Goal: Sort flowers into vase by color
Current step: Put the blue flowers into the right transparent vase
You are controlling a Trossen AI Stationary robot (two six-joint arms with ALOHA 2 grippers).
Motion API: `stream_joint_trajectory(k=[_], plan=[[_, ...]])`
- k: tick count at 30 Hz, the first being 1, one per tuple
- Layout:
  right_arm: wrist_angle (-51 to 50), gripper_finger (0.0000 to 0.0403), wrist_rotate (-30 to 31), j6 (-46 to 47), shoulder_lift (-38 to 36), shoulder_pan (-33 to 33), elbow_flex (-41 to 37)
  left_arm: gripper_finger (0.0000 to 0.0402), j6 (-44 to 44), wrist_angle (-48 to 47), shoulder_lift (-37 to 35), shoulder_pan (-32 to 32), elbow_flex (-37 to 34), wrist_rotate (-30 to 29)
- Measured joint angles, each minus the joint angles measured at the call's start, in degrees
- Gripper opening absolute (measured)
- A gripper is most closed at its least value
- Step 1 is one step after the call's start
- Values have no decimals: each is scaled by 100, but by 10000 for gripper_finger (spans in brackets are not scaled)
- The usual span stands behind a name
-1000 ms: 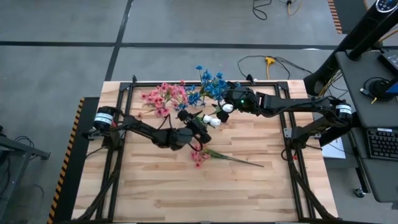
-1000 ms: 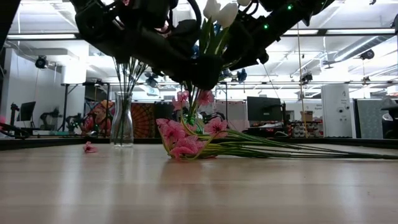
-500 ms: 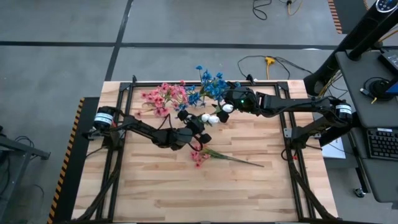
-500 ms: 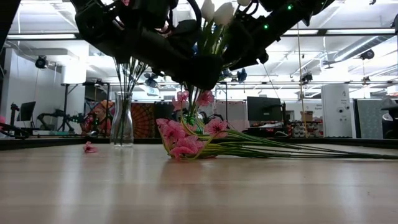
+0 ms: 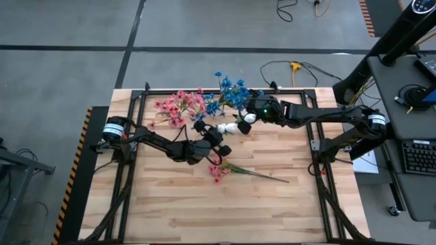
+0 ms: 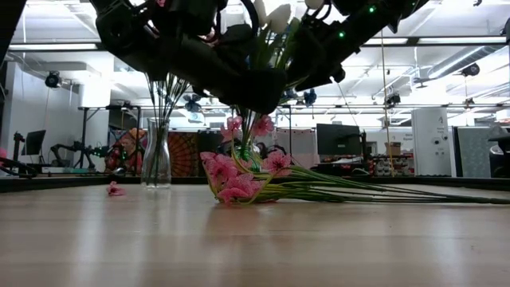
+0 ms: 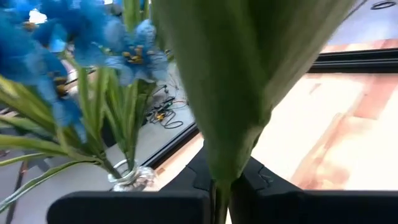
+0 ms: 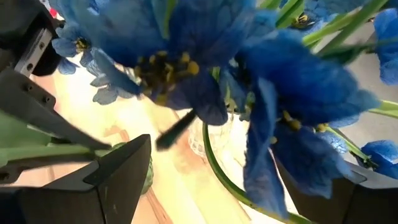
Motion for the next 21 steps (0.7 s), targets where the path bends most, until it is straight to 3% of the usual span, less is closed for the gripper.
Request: stream_joint_trajectory(k=[21], plan=[[-604, 327, -194, 141, -809, 103, -6, 1, -396, 55, -9, 2, -127, -221]])
